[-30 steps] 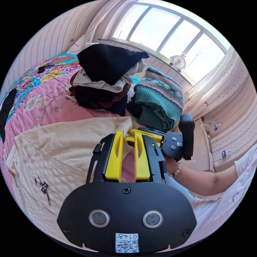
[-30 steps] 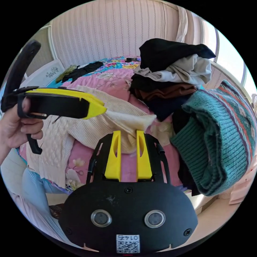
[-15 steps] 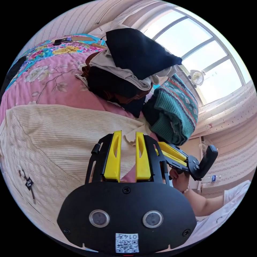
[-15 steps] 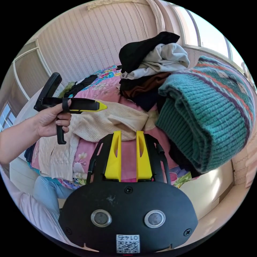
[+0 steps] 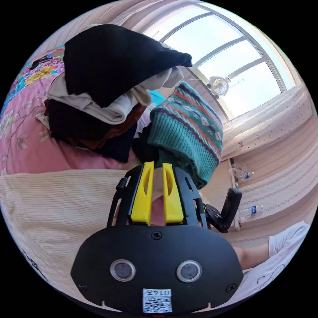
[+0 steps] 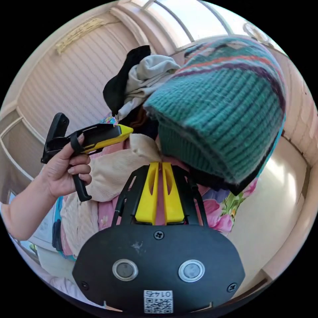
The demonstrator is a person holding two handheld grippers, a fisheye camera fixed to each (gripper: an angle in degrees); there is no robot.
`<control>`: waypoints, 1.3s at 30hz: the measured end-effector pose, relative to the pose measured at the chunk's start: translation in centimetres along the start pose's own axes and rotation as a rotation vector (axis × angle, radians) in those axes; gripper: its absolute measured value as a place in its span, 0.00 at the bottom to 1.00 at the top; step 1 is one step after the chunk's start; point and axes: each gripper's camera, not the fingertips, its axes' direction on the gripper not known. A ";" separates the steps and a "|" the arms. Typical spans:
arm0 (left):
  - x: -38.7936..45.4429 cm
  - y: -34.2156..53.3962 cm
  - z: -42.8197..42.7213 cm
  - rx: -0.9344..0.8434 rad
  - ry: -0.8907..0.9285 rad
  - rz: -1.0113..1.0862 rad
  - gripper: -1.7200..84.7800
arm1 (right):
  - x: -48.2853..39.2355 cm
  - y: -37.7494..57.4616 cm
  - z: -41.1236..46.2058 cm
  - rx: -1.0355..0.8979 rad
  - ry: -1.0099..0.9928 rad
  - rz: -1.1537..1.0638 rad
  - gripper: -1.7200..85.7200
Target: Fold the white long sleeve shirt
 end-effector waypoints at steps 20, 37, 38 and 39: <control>-0.1 49.1 -42.9 0.397 -0.849 -0.334 0.05 | -25.3 9.5 9.9 -0.359 -0.355 -0.722 0.03; -15.6 74.1 -60.3 0.628 -0.737 -0.791 0.09 | -79.6 33.1 34.6 -0.690 -0.327 -1.464 0.10; -15.9 74.6 -60.8 0.610 -0.727 -0.789 0.08 | -81.7 34.6 37.3 -0.691 -0.237 -1.469 0.11; -16.0 75.0 -61.2 0.612 -0.717 -0.790 0.08 | -82.5 35.3 38.6 -0.693 -0.195 -1.470 0.12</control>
